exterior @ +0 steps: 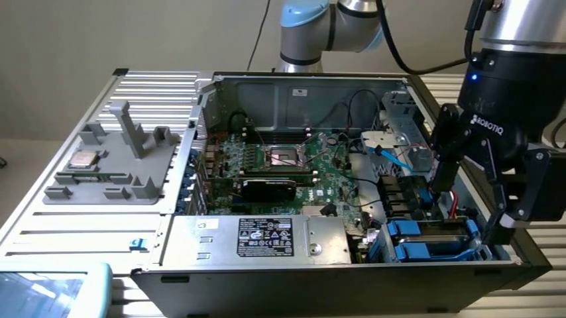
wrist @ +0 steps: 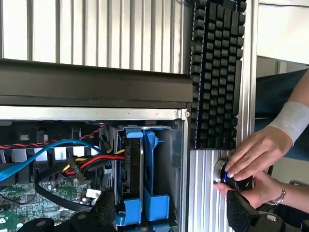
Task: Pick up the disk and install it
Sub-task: 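Insert the first disk wire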
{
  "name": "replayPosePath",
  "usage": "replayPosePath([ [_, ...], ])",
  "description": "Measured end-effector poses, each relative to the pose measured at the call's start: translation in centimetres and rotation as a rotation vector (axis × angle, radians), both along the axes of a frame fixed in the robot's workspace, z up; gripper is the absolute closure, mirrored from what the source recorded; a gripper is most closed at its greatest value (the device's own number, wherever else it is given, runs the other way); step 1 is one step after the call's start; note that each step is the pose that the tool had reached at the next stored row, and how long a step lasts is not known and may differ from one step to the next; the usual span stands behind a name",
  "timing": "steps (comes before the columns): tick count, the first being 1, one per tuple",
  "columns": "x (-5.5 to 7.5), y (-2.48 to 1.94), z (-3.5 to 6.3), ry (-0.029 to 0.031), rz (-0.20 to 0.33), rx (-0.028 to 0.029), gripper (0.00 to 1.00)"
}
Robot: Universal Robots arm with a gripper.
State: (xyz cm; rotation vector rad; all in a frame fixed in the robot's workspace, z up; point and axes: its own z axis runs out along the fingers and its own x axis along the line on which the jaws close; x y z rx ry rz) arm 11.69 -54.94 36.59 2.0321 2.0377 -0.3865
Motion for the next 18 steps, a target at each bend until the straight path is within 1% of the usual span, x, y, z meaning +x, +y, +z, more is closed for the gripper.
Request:
replayPosePath([
  [1,-0.1,0.01,-0.01,-0.0094,0.002,0.0,0.01],
  [2,-0.1,0.02,-0.01,-0.0209,0.003,0.0,0.01],
  [3,-0.2,0.03,-0.01,-0.0308,0.005,-0.0001,0.01],
  [6,-0.7,0.07,-0.01,-0.0565,0.005,-0.0002,0.01],
  [7,-0.7,0.07,-0.02,-0.0579,0.005,-0.0001,0.01],
  [10,-0.7,0.07,-0.02,-0.058,0.006,0.0,0.01],
  [11,-1.0,0.08,-0.02,-0.0605,0.005,0.0001,0.01],
  [16,-2.8,0.07,-0.01,-0.0833,0.006,0.0012,0.01],
  [17,-3.1,0.07,-0.02,-0.089,0.006,0.0015,0.01],
  [18,-3.4,0.07,-0.02,-0.0969,0.005,0.0027,0.01],
])
